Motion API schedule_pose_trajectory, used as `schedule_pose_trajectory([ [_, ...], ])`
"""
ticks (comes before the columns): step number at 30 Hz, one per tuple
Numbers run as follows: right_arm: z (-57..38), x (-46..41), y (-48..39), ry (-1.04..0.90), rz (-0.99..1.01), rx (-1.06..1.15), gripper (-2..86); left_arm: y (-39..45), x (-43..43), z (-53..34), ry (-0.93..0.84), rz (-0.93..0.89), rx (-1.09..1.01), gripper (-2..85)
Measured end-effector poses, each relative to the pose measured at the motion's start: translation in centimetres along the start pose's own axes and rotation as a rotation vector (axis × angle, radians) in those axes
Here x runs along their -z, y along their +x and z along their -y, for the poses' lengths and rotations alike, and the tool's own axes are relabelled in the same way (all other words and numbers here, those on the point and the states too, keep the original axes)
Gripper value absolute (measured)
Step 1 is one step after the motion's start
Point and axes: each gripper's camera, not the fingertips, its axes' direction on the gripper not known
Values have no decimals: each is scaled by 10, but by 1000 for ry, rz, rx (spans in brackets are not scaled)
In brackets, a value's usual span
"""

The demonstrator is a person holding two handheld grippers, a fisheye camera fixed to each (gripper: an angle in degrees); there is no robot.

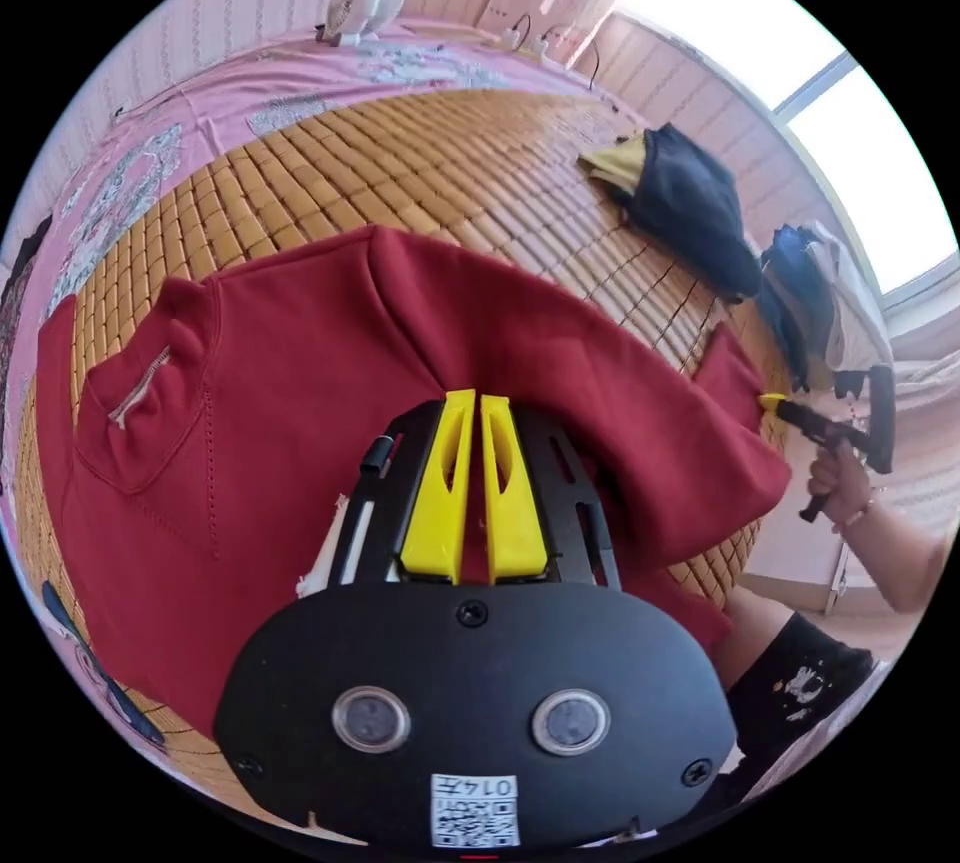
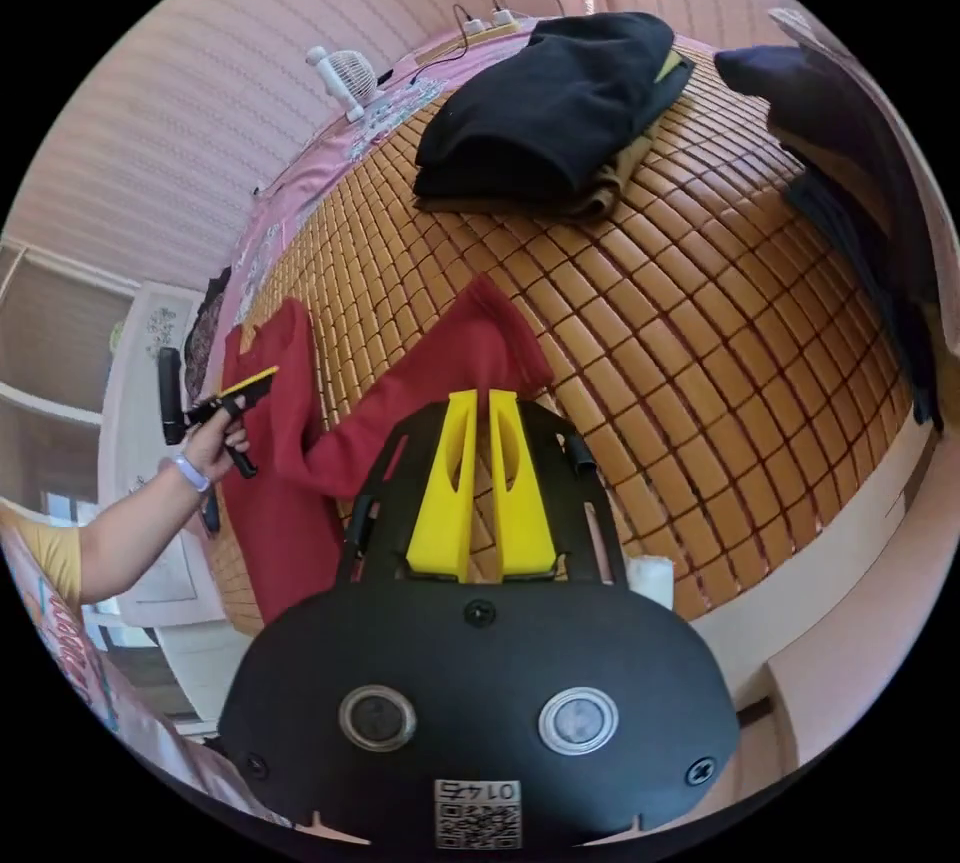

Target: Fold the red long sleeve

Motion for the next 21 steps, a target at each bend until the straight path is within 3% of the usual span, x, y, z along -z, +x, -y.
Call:
schedule_pose_trajectory([
  [4, -19, 71, 4, 61, 261, -278, 11, 18, 2, 10, -10, 80, -61, -9],
  [7, -11, 115, 28, 352, 399, -411, 9, 19, 5, 13, 17, 63, -35, -10],
  [10, 17, 118, 39, 451, 145, -311, 12, 13, 12, 29, -49, 7, 38, -9],
  [12, 49, 83, 33, 265, -88, -170, 26, 11, 22, 37, -22, 23, 62, -9],
  [14, 63, 50, 28, 141, -190, -112, 47, 10, 36, 43, 63, 54, 65, -7],
  [17, 74, 15, 23, 121, -291, -60, 57, 2, 45, 57, 144, 97, 88, 4],
  [21, 83, -16, 21, 117, -505, -32, 19, -8, 16, 81, 29, 78, 118, 68],
])
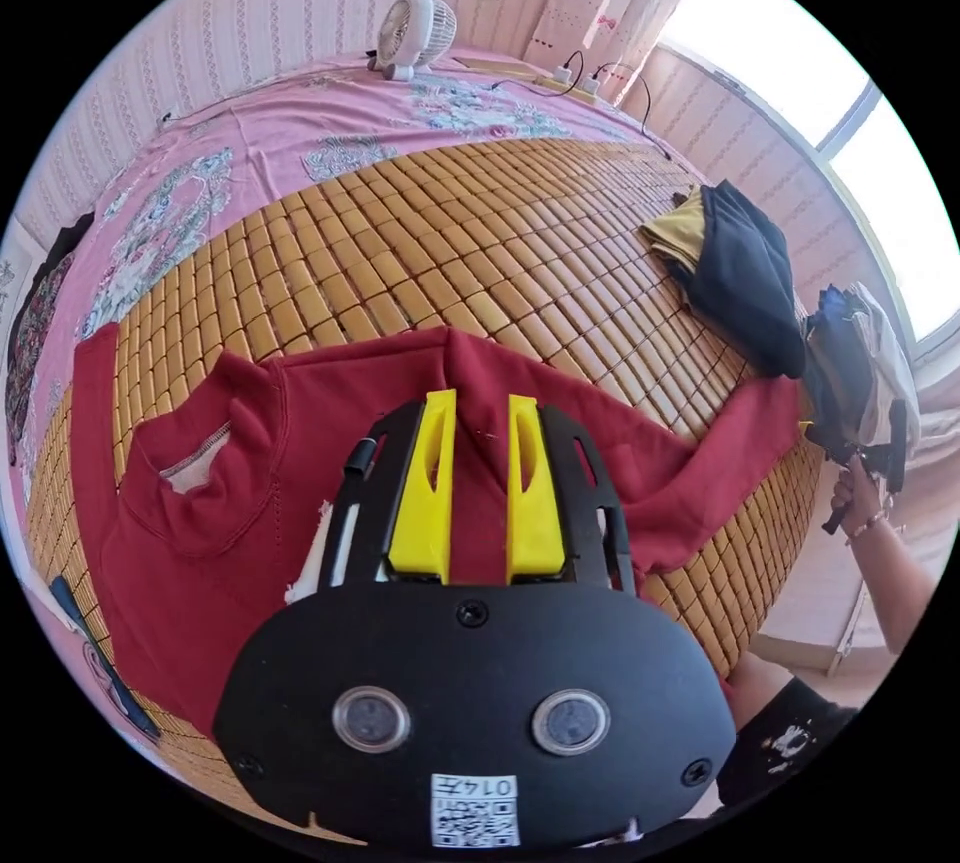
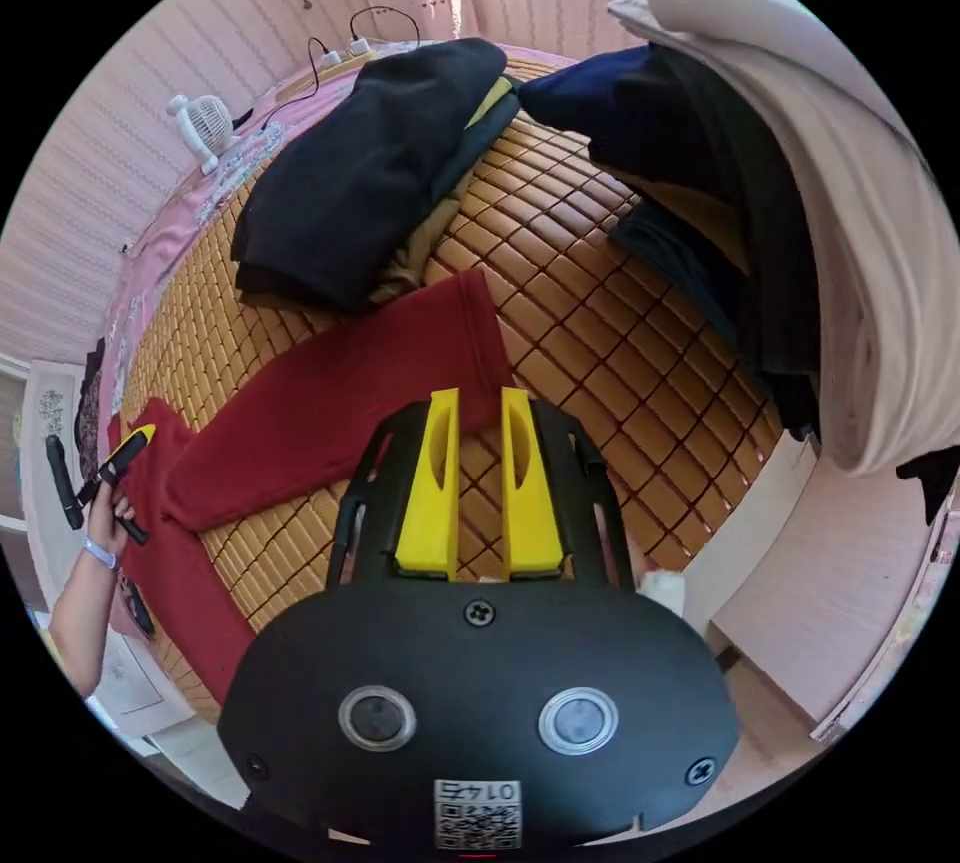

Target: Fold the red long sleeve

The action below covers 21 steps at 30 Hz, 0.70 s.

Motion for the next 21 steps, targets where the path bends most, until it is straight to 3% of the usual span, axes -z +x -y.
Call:
schedule_pose_trajectory([
  [3, -4, 0, -14, -62, -92, 146, -3, 10, -1, 8, 8, 89, -1, 59],
  [8, -36, 5, -12, -146, -195, 300, -9, 8, -2, 23, 42, 82, 32, 42],
  [21, -52, 32, -17, -120, -137, 225, -10, -3, 2, 32, 104, -19, 159, 41],
])
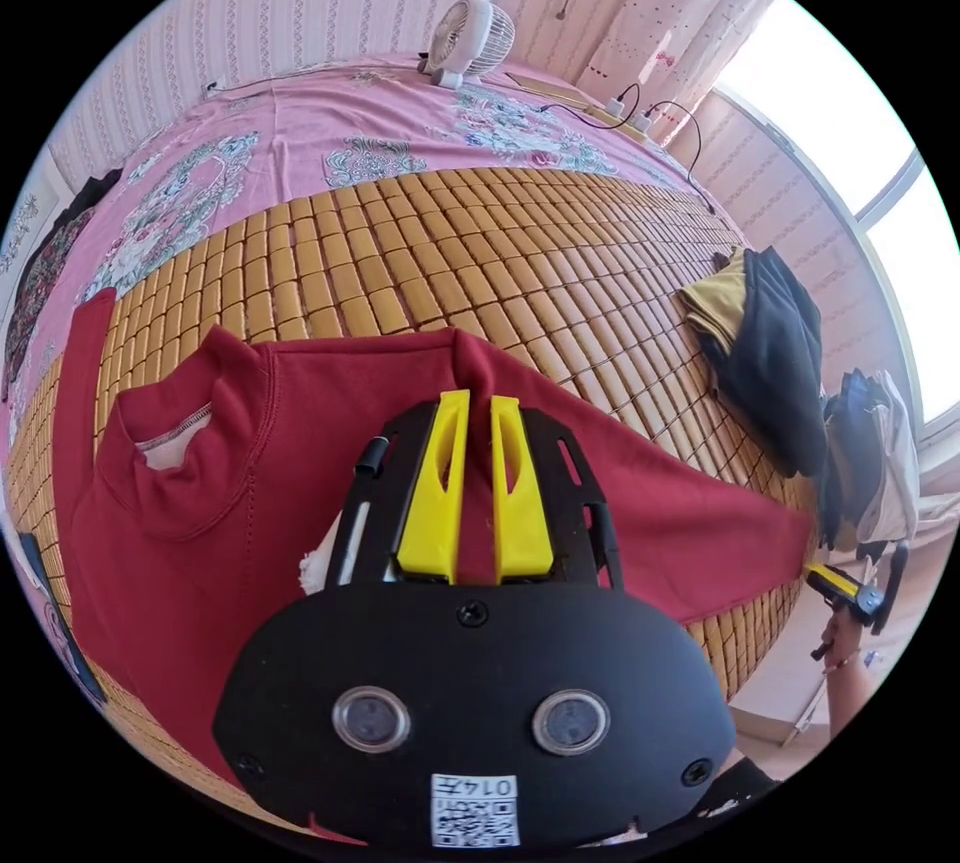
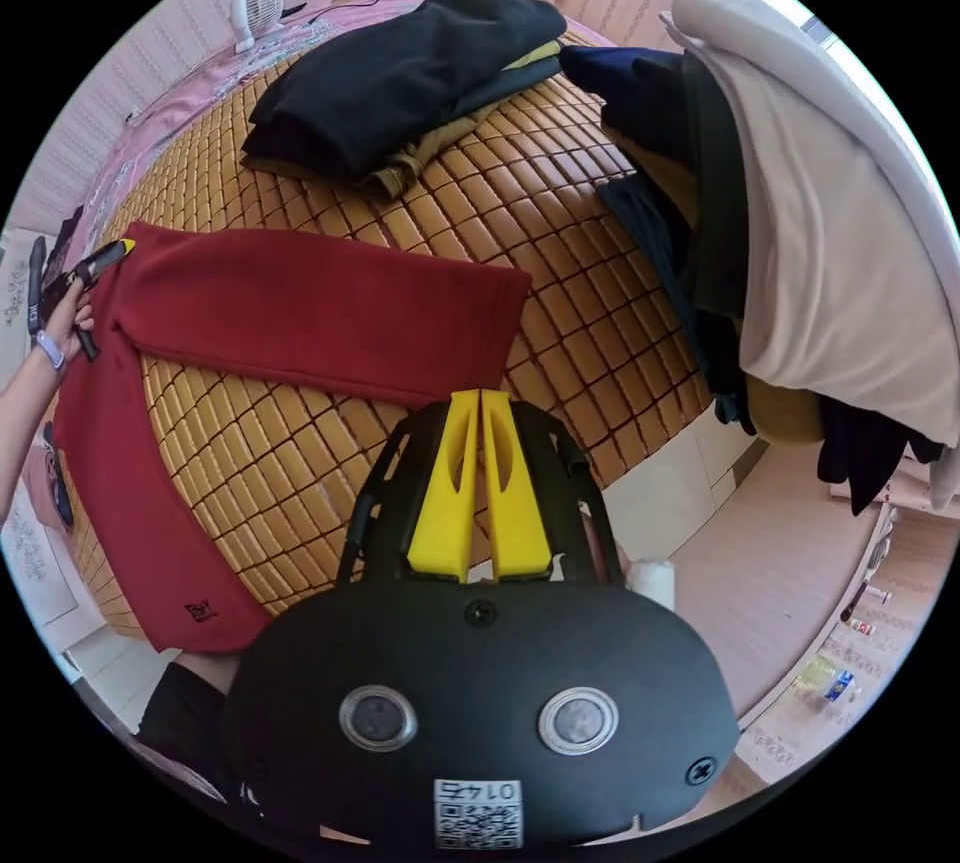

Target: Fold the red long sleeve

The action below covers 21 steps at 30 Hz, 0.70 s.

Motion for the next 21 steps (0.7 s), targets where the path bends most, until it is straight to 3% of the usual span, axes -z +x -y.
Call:
schedule_pose_trajectory([
  [3, 5, 16, 2, 86, 28, -24, -10, -8, 20, -11, 29, -66, 29, 29],
  [6, 20, 13, 12, 115, 145, -96, -9, 15, 39, -38, 55, -126, -88, 6],
  [8, 30, 4, 9, 112, 163, -77, -9, 41, 35, -56, -6, -160, -221, -2],
  [10, 35, -15, 5, 35, 116, -42, -9, 75, 9, -79, -185, -51, -408, -7],
  [11, 28, -17, 4, 87, 108, -19, -8, 79, 1, -86, -240, -2, -425, -8],
  [12, 20, -18, 8, 117, 123, -40, -8, 80, 7, -95, -152, 16, -441, -9],
  [17, 10, -17, 19, 129, 224, -138, -5, 59, 11, -88, -201, -112, -360, -10],
  [21, 1, -13, 9, 152, 183, -98, -6, 71, 22, -61, -46, -134, -355, -10],
])
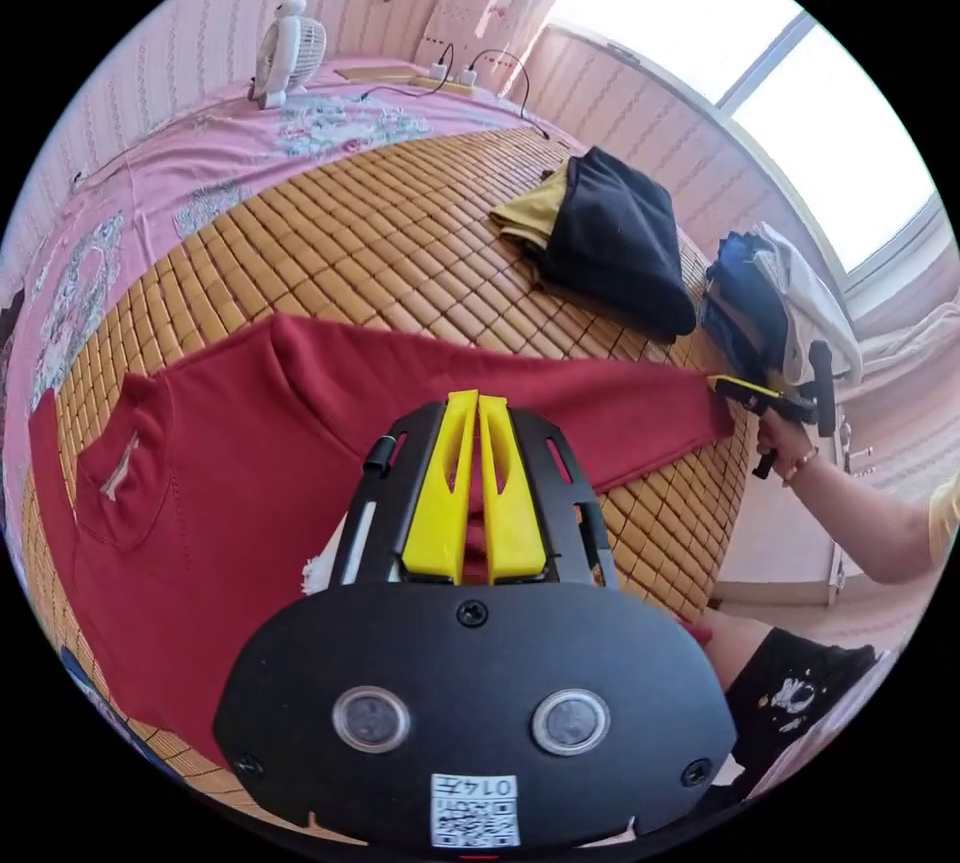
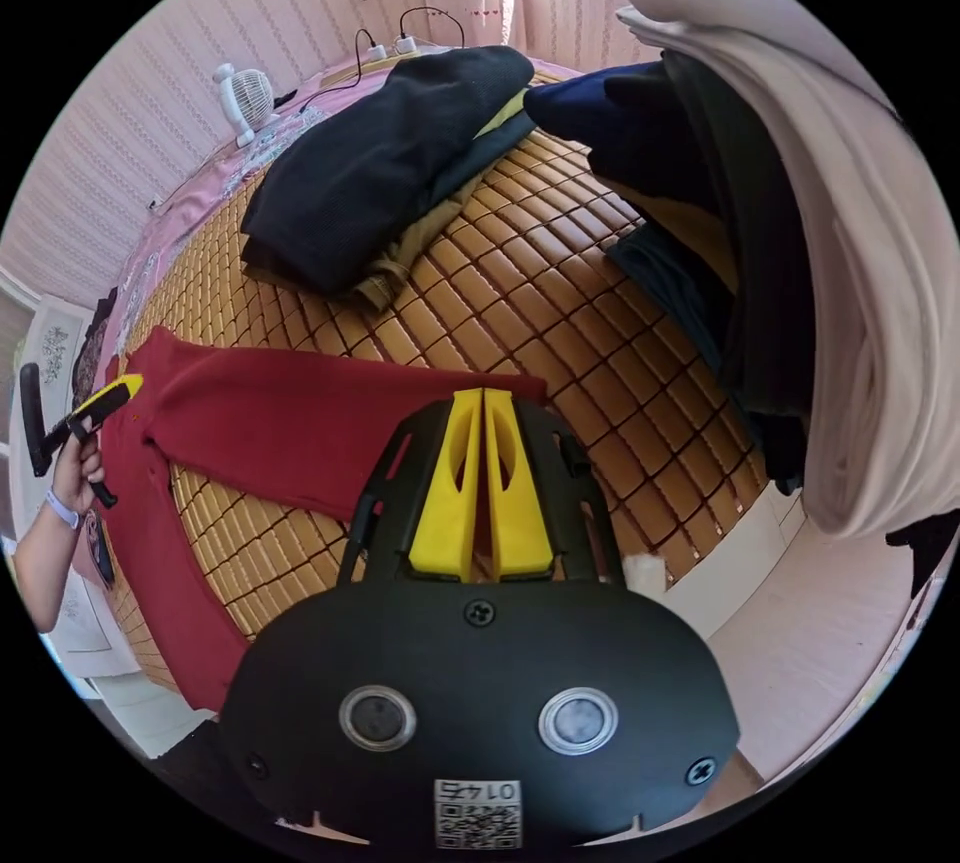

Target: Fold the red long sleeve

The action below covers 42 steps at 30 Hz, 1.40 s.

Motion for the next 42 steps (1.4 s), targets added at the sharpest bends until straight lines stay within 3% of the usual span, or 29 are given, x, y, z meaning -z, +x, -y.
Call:
schedule_pose_trajectory([
  [4, -5, 3, -5, 6, -5, 2, -7, -2, -58, 20, -98, 122, -18, -10],
  [15, -17, 24, -16, 38, 7, -59, -9, -32, -38, -16, 57, -3, 182, -10],
  [20, -43, 77, -32, 142, -40, -18, -3, -36, 26, -79, 145, -3, 163, -10],
  [25, -53, 93, -92, 53, 20, 140, 8, -66, 63, -200, 2, 109, 330, -10],
  [28, -41, 89, -162, 34, 74, 329, 17, -84, 82, -271, -46, 137, 485, -10],
  [33, 7, 62, -329, 15, 366, 668, 38, -94, 110, -357, -60, 238, 600, -10],
  [38, 24, 34, -531, -180, 582, 985, 32, -96, 101, -419, -149, 263, 649, -10],
  [42, 5, 21, -696, -226, 590, 1143, 80, -90, 96, -449, -80, 273, 552, -10],
])
